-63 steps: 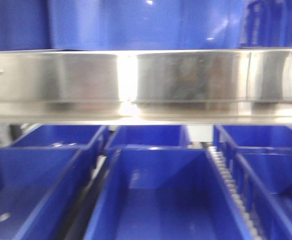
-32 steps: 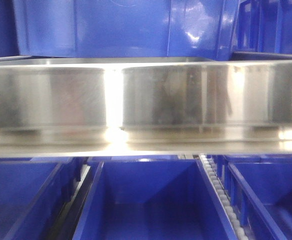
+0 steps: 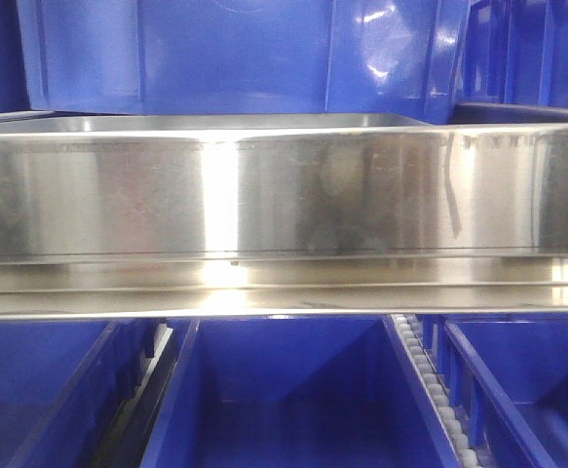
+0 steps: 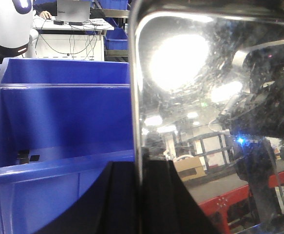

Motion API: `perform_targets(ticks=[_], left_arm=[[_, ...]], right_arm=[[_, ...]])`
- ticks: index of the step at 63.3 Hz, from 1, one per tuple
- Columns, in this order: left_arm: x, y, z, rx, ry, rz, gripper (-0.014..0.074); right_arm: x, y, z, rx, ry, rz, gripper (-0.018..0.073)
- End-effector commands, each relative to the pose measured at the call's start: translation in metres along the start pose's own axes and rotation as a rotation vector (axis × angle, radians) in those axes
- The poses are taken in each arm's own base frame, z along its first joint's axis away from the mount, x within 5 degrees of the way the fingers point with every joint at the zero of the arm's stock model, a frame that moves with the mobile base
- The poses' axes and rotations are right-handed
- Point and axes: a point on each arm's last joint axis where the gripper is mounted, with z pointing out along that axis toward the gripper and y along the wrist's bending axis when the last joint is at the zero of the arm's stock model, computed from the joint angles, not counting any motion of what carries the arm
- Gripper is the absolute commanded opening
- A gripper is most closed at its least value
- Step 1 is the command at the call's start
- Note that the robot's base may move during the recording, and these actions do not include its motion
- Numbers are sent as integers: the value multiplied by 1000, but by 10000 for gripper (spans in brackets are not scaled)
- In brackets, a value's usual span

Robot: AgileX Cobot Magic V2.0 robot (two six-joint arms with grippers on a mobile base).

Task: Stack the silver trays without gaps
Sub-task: 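Bring the held tray above the silver tray in the bin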

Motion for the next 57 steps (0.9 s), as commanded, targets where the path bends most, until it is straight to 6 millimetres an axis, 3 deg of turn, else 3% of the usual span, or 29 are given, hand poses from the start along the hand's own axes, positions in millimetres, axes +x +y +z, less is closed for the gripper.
perform_targets(ticks=[1,57], left_arm=[[-9,-7,-5,44,-65,-44,-17],[-13,-7,-5,47,-111,-45,-17]], right_arm=[[-9,11,-1,-96,-88,4,-69],[-12,14,-2,-130,-129,4,-69]])
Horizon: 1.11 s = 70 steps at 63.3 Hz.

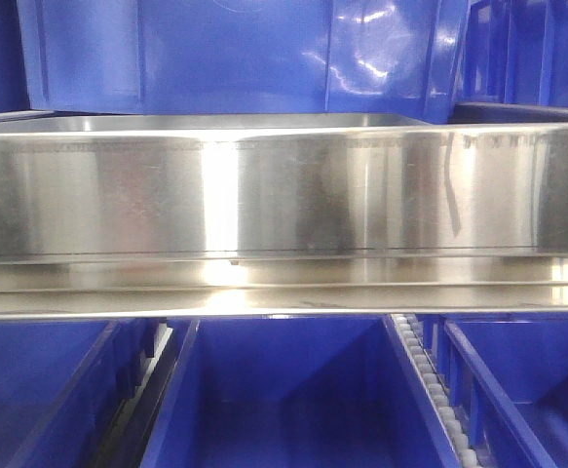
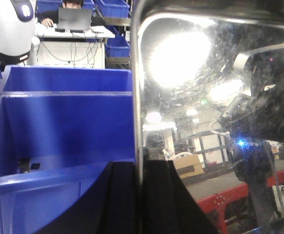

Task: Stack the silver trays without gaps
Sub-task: 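Bring the held tray above the silver tray in the bin, then lower the tray onto the tray in the bin and open both grippers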

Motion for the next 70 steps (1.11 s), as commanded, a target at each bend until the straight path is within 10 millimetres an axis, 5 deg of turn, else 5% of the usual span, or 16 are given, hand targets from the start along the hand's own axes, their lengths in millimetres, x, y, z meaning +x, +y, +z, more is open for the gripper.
perform_targets(ticks=[1,11,22,55,70], left_arm=[[-11,-7,-5,44,-79,-45,-17],[-10,-7,-4,44,-75,-45,-17],[2,-6,-2,29,43,-29,-17],[72,34,45,-178,574,-219,-17],[94,37,66,-191,677,-225,-17]], right_arm=[[-11,13,-2,-118,-111,6,-69],[-8,12,-1,-106,-79,22,-69],[15,6,5,-8,142,76,-69],[80,12,58,194,546,1,-69],[103,18,82,228,633,-36,-69]])
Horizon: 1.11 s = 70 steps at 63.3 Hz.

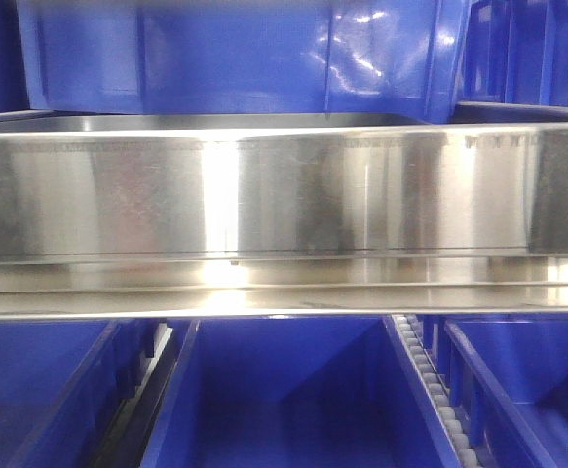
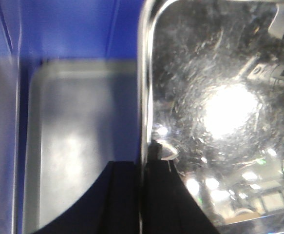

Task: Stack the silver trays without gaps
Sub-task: 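Lower the tray onto the tray in the bin and open both grippers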

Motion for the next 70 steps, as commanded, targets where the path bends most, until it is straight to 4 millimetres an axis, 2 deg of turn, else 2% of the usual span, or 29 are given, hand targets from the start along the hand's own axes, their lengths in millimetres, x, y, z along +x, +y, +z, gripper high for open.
perform_targets(ticks=[1,10,22,35,45,52,58,61,70], left_arm=[[-4,0,6,4,-14,-17,-17],[-1,1,20,-6,45,-21,-17],[2,-8,21,11,61,9,-17],[7,-23,21,38,71,56,-17],[8,-27,21,44,78,68,-13],[10,-25,21,22,93,82,37],[11,-24,20,9,112,88,120],[12,-24,20,9,114,89,161],[14,-23,20,2,136,89,260]], right_arm=[[2,-1,12,63,32,-57,-69],[8,3,29,103,95,-75,-69],[17,8,45,119,170,-106,-69],[18,12,46,90,176,-91,-67],[18,11,45,96,187,-102,-67],[19,12,45,87,195,-95,-67],[21,14,45,64,211,-98,-57],[21,14,45,62,213,-96,-15],[22,14,45,57,220,-91,234]])
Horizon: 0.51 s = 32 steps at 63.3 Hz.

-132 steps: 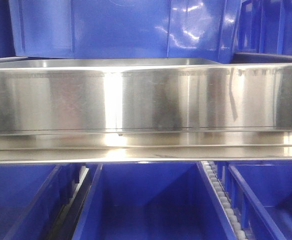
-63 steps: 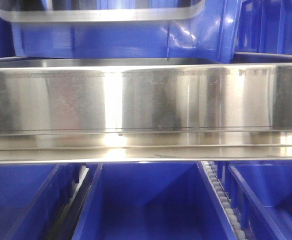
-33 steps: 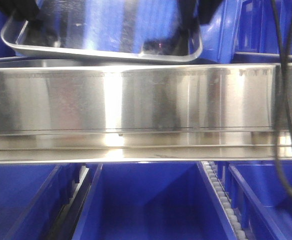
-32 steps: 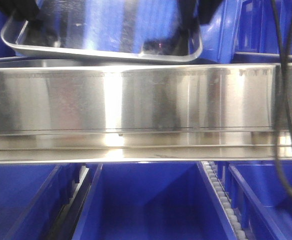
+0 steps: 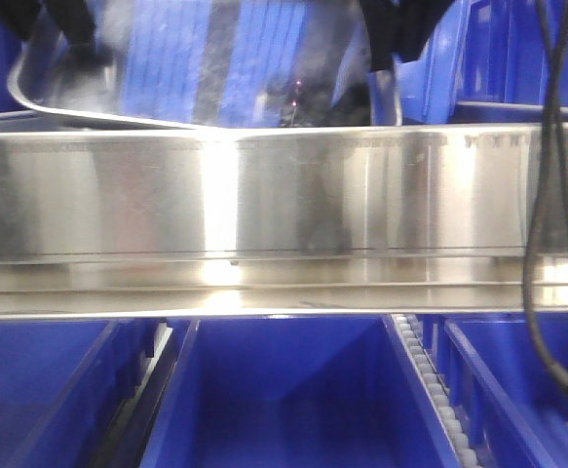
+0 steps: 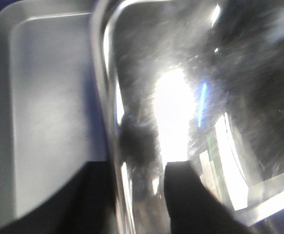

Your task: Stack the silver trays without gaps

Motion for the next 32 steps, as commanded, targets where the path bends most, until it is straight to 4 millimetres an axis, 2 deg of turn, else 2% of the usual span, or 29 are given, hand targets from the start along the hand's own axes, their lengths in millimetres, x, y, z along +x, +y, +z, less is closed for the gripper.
perform_targets(ticks=[1,4,9,24,29,32], left_arm=[[-1,-4,-7,21,-23,4,267],[-1,-4,-7,19,-24,5,282],[-1,-4,-7,19,-26,5,288],[-1,-4,-7,19,-26,5,283],[-1,-5,-7,28,-21,-1,251],[-1,-6,-7,40,-18,-9,197]], right_arm=[[-1,2,-1,-12,-12,-17,262],[0,1,-1,-7,-7,-17,337],[1,0,-1,2,6,-17,334],[1,0,-3,4,8,-18,201],[1,-1,-6,-3,-3,-15,135],[0,-2,-9,-11,-17,-12,79]])
